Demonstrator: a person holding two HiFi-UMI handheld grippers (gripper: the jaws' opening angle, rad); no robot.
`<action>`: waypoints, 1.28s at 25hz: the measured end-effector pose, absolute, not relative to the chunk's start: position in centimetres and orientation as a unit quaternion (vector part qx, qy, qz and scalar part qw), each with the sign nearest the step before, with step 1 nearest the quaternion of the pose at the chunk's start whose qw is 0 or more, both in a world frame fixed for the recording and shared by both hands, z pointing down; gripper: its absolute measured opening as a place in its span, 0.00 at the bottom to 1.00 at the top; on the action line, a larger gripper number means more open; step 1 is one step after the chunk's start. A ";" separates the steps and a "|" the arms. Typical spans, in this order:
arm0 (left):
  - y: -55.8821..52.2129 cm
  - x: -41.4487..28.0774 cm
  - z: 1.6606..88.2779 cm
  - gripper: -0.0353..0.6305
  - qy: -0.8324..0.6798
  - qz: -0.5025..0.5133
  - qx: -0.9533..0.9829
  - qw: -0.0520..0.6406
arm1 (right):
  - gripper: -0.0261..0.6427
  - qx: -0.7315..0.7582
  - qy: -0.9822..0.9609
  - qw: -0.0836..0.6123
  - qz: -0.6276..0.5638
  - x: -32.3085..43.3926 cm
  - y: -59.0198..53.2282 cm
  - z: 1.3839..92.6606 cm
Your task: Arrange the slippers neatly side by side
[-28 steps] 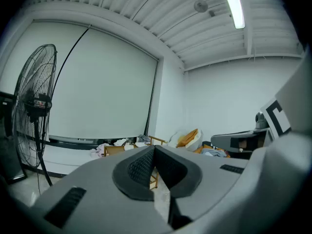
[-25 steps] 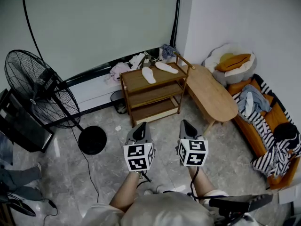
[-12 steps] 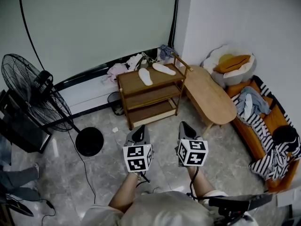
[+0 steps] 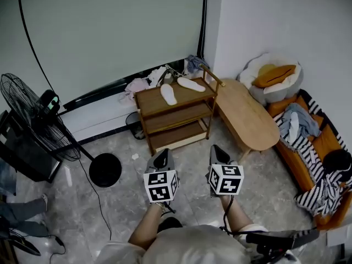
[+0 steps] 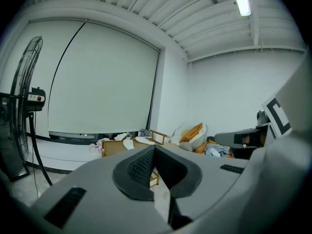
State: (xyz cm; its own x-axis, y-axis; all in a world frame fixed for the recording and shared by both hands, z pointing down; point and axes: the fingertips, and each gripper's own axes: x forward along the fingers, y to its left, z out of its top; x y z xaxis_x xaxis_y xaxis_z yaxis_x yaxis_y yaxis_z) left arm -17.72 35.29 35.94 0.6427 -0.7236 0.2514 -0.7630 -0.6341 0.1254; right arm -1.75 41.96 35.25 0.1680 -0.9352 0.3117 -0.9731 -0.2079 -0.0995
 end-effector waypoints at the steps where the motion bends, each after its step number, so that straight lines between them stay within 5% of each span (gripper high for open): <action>1: 35.2 -17.5 36.1 0.07 -0.413 0.090 0.899 0.112 | 0.09 0.762 -0.625 0.063 0.158 -1.5 41.8 35.6; 32: 15.6 -7.7 37.1 0.07 -0.391 0.097 0.909 0.107 | 0.09 0.780 -0.598 0.082 0.166 8.8 24.1 36.4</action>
